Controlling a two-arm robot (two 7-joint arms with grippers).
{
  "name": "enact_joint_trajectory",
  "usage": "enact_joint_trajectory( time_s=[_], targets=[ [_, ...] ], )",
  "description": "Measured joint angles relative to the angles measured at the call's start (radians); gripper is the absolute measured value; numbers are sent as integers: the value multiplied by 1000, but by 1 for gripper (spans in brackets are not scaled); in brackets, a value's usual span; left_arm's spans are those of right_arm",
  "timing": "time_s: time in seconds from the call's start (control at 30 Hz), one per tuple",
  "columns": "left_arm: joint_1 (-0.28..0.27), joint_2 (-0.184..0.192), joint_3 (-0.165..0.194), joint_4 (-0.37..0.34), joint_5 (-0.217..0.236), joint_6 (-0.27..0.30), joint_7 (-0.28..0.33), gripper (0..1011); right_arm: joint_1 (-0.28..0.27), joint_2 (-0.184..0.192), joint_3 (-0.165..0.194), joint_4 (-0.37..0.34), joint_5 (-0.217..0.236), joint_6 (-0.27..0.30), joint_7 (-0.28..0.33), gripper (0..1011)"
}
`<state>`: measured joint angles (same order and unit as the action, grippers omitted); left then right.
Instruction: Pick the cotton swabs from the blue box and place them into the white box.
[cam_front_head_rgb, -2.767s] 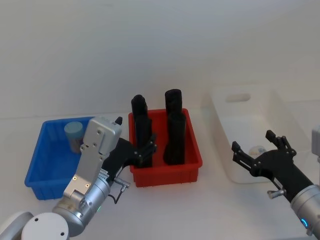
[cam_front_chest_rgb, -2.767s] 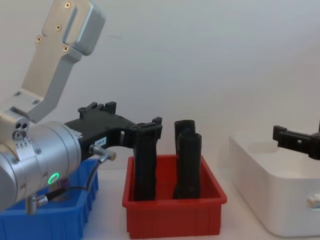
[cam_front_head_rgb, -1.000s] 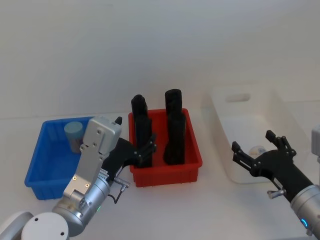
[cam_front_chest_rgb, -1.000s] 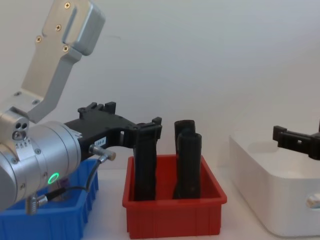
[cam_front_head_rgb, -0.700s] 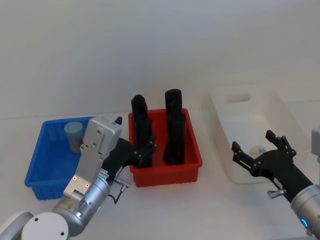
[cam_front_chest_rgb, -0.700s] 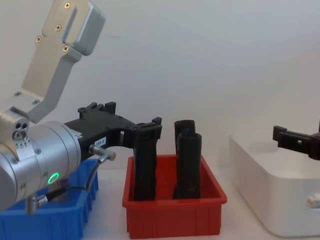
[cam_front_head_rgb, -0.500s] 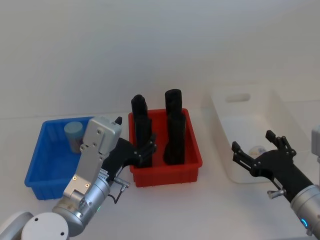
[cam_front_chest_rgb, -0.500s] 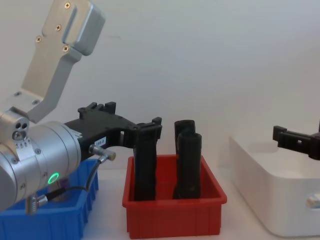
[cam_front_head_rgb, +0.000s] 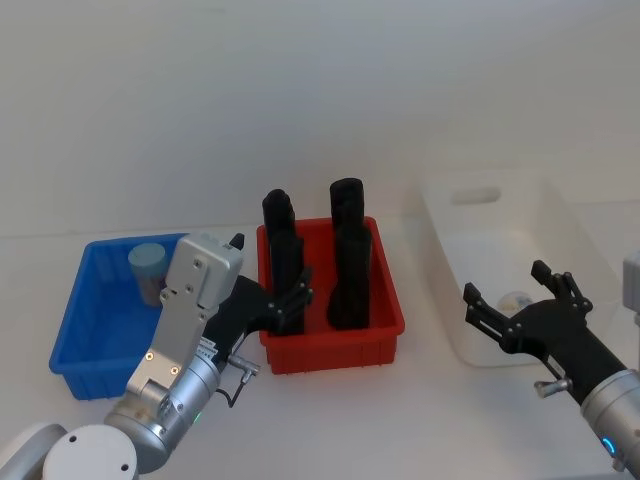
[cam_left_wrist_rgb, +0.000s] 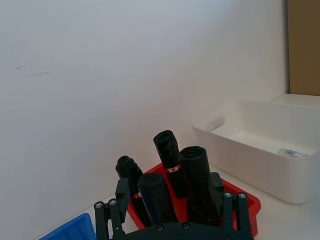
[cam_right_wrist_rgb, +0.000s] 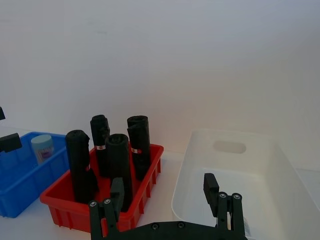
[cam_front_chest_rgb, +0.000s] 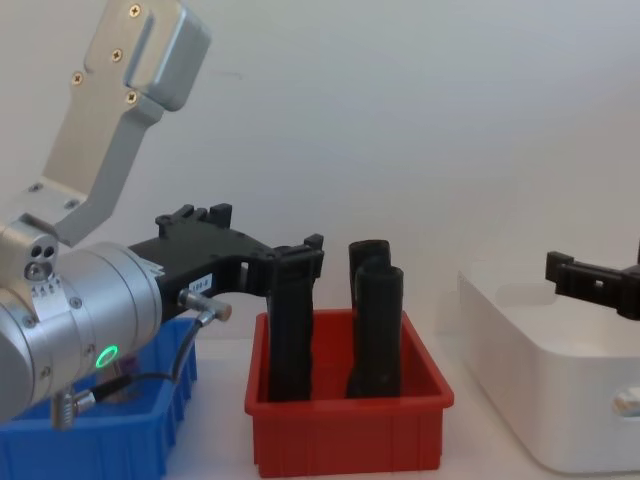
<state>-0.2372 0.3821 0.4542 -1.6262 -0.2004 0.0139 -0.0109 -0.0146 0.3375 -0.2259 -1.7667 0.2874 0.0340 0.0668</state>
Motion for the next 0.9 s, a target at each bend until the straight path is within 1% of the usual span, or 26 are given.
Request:
enact_joint_trajectory(
  time_s=[0.8, 0.9],
  targets=[
    [0, 0, 0, 0, 0, 0, 0, 1004, 1, 0, 0, 0, 0, 0, 1, 1001],
    [0, 0, 0, 0, 0, 0, 0, 1004, 6, -2, 0, 6, 0, -1, 8, 1001]
  ],
)
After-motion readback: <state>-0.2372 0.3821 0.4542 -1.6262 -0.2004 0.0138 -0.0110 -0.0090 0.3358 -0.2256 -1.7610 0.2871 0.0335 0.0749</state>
